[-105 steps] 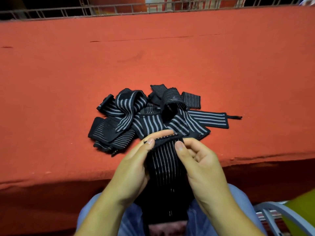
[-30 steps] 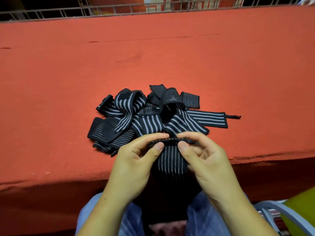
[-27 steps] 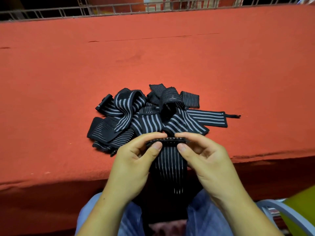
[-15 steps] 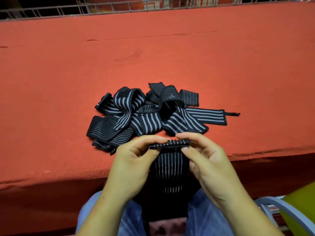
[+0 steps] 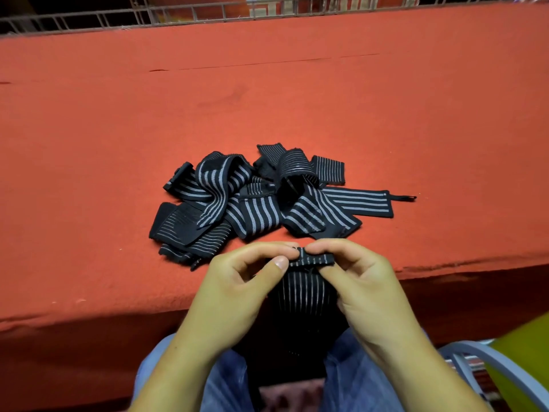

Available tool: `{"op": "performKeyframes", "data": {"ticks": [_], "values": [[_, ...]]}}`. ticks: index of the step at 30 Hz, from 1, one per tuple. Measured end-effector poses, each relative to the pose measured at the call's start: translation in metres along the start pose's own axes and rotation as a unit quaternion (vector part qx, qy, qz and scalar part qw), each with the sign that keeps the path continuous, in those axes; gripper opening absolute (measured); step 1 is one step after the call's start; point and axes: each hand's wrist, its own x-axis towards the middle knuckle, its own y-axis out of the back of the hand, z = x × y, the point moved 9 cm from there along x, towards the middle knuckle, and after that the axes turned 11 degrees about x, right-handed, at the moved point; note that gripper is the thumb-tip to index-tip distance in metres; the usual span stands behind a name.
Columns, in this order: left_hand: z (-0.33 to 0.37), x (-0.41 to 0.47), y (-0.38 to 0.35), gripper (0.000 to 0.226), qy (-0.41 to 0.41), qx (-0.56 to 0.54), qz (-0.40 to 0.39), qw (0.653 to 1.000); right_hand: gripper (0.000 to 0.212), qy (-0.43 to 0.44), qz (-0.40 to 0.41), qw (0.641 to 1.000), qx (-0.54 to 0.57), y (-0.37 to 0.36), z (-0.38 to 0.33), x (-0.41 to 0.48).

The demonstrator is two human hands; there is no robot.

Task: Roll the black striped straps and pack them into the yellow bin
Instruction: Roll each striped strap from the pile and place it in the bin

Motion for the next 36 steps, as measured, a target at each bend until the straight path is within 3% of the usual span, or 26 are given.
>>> {"op": "performKeyframes", "data": {"ticks": [5, 7, 12, 26, 33, 36], "values": [[0.001, 0.000, 0.004, 0.027, -0.004, 0.041, 0.033, 0.999, 0.047, -0.078, -0.012, 0.994, 0.073, -0.005, 0.015, -0.002], [0.000, -0.001, 0.005, 0.029, 0.005, 0.050, 0.036, 0.998, 0.036, -0.087, -0.018, 0.993, 0.083, -0.006, 0.016, -0.003], [-0.003, -0.001, 0.003, 0.041, 0.024, 0.004, 0.026, 0.999, 0.020, -0.042, -0.010, 0.998, 0.035, 0.002, 0.013, -0.001], [-0.006, 0.000, 0.007, 0.041, 0.015, 0.037, 0.054, 0.998, 0.020, 0.015, -0.047, 0.997, -0.051, -0.006, 0.006, -0.001], [-0.009, -0.004, -0.004, 0.038, 0.055, -0.020, -0.017, 0.998, 0.029, 0.010, -0.060, 0.995, -0.074, -0.004, 0.010, -0.001], [-0.013, -0.005, -0.008, 0.033, 0.063, -0.018, -0.007, 0.998, 0.031, 0.024, -0.046, 0.994, -0.096, -0.002, 0.008, -0.002]]}}
